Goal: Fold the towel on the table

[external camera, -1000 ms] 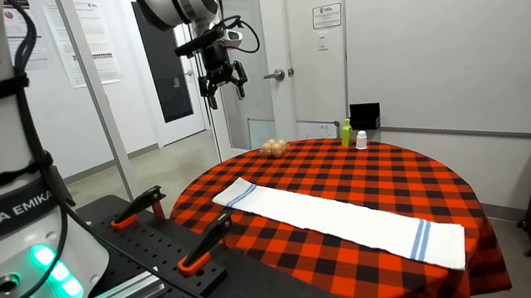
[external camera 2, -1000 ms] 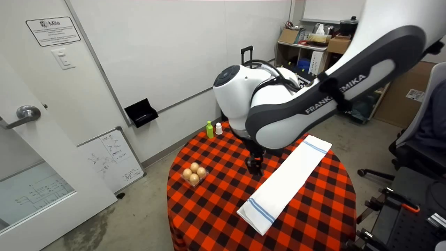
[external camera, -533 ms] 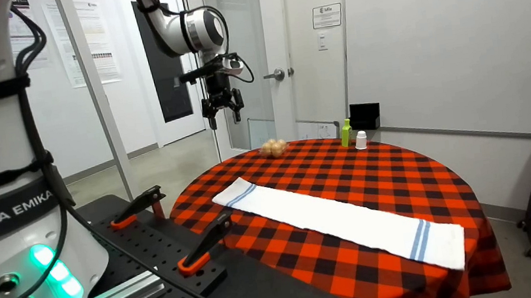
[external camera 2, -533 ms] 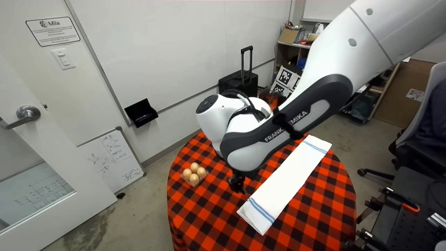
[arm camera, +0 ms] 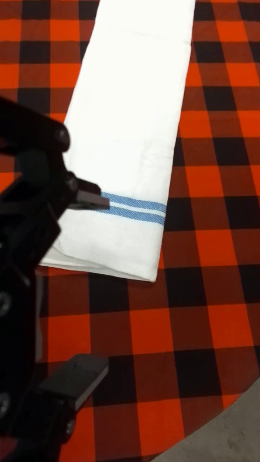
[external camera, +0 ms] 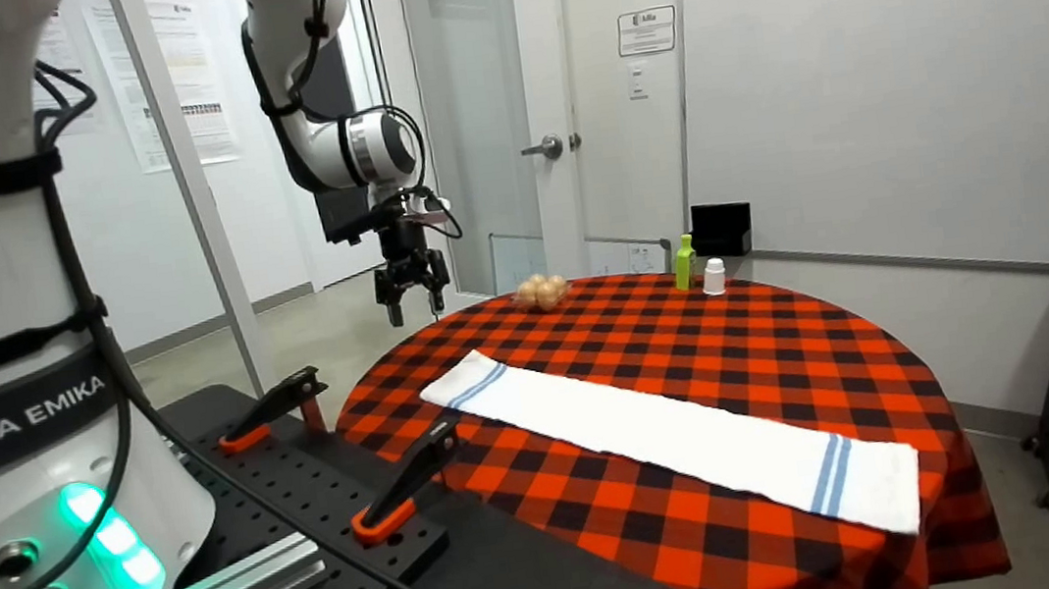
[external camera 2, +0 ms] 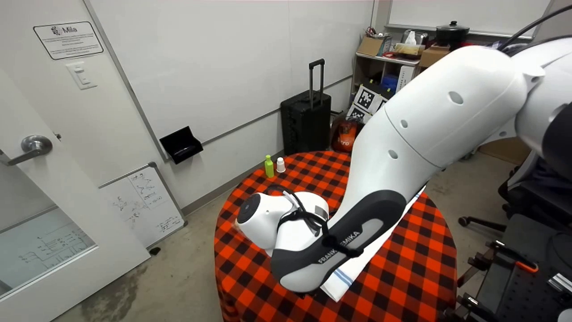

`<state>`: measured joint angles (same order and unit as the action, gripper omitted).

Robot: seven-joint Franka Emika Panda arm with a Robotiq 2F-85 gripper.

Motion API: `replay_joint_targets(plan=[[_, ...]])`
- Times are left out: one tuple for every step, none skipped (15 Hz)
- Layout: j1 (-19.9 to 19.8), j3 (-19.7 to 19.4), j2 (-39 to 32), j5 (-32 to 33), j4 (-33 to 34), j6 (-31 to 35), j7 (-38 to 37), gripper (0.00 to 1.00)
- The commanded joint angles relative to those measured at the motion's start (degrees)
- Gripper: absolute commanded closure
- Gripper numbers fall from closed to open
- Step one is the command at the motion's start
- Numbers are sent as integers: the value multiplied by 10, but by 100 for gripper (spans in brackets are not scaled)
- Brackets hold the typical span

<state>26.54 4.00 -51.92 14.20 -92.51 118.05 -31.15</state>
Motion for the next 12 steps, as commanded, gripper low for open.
replay_joint_targets(plan=[[22,-33,-34,2,40,1,-41,0],[25,-40,-40,3,45,4,-52,0],[27,-46,-47,7,49,12,-61,0],[27,-50,-53,9,50,28,-69,0],[25,-51,-59,7,52,42,-73,0],[27,-57,-67,11,55,56,-80,0],[27,-59,-72,10,57,65,-85,0],[25,-60,-79,7,60,75,-86,0],[23,-60,-84,4,60,82,-87,0],[23,-63,-88,4,61,88,-90,0],[24,-66,-93,4,61,93,-94,0],[24,-70,-96,4,60,96,-99,0]])
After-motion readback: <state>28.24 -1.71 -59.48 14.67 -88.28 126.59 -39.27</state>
